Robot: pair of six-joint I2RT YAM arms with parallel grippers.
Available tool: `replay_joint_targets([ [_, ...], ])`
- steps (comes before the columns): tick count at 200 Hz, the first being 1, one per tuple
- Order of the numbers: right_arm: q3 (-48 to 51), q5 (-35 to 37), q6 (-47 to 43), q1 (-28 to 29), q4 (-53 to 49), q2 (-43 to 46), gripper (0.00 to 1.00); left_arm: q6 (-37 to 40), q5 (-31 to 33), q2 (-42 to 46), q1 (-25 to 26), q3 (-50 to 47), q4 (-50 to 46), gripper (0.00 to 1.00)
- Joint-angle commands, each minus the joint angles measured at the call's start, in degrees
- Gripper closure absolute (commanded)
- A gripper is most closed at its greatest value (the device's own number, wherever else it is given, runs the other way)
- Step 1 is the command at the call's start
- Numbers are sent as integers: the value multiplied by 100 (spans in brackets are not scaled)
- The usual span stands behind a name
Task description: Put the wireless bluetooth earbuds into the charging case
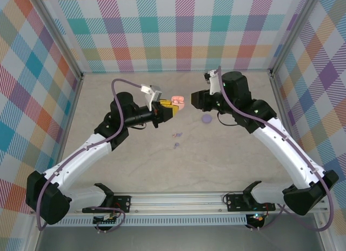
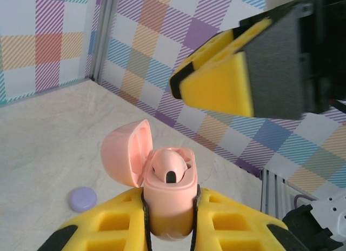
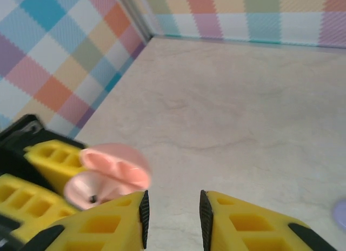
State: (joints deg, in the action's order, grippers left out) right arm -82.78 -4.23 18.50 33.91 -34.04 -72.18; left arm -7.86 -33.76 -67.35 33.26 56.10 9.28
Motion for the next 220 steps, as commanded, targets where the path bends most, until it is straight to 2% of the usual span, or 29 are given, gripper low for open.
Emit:
replay_joint_targets([
  [1,127,265,351,-258,-389,-157,67,160,-90,291,47,192,-109,97],
  [36,286,-410,416,-644,-531,-646,67,140,-394,477,49,178,-59,97],
  [72,386,-1122,382,-684,-399,-1265,68,48,-730,572,49,169,103,97],
  [124,404,-1648,417,-684,-296,-2112,69,61,-695,689,49,165,41,97],
  [153,379,-2055,410,-617,-304,-2692,68,209,-571,731,51,208,-196,97],
  [183,167,-2194,282,-404,-399,-3286,67,294,-546,769,50,215,-326,97],
  [220,-293,-2284,243,-120,-553,-3965,70,302,-511,813,45,205,-345,97],
])
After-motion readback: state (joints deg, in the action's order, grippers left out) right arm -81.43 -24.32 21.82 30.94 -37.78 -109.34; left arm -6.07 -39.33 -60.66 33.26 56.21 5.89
